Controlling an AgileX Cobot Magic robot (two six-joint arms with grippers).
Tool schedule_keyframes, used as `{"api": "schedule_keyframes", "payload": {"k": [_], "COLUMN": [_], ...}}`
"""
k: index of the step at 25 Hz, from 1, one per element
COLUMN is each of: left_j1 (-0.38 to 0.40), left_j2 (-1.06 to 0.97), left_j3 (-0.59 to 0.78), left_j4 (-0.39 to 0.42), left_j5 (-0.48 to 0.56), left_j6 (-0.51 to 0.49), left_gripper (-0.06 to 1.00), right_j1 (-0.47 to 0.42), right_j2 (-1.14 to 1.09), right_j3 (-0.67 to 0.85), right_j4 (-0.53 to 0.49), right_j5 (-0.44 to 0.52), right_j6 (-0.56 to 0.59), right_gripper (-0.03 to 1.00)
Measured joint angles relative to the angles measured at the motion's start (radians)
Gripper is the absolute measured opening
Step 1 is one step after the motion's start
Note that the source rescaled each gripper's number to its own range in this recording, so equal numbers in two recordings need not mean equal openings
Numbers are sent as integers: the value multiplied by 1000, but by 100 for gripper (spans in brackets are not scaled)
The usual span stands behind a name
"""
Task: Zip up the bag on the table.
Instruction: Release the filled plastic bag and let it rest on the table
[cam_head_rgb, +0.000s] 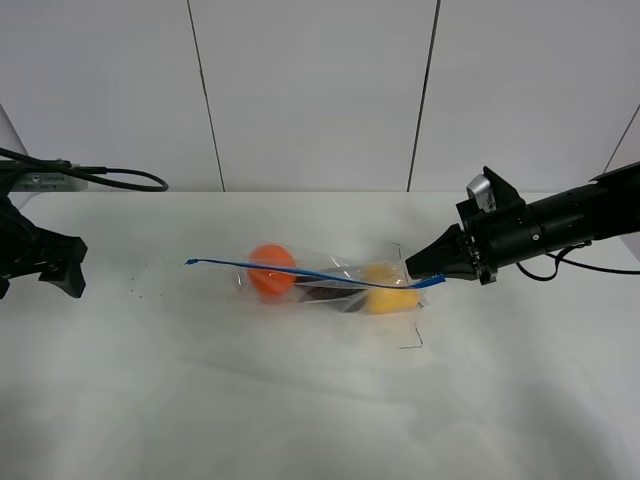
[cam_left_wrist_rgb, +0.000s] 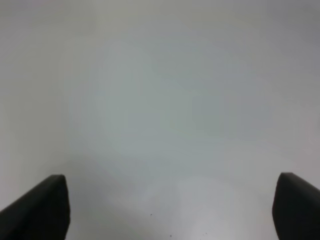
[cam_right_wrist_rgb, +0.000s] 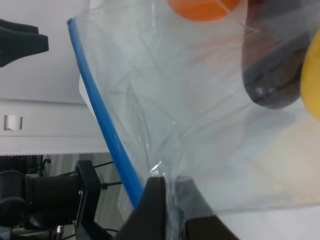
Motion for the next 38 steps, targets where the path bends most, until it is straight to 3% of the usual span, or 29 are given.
{"api": "schedule_keyframes", "payload": {"k": [8,18,23,32,38], "left_j1": [50,50,50,50,50], "left_j2": [-79,-240,-339,-564,-757], "left_j3": [0,0,6,218,246], "left_j4": [-3,-5,-70,-102,-106], "left_j5": [-1,32,69,68,72], "left_j6": [2,29,67,94,105], "left_gripper": [83,83,83,83,83], "right_j1": [0,0,0,0,0], "right_j2": [0,0,0,0,0], "right_j3": [0,0,0,0,0], "right_j4": [-3,-6,-6,-6,-6], "right_j5": [0,0,0,0,0], "right_j6": [-9,-22,-25,-29,-34], "right_gripper": [0,0,0,0,0]}}
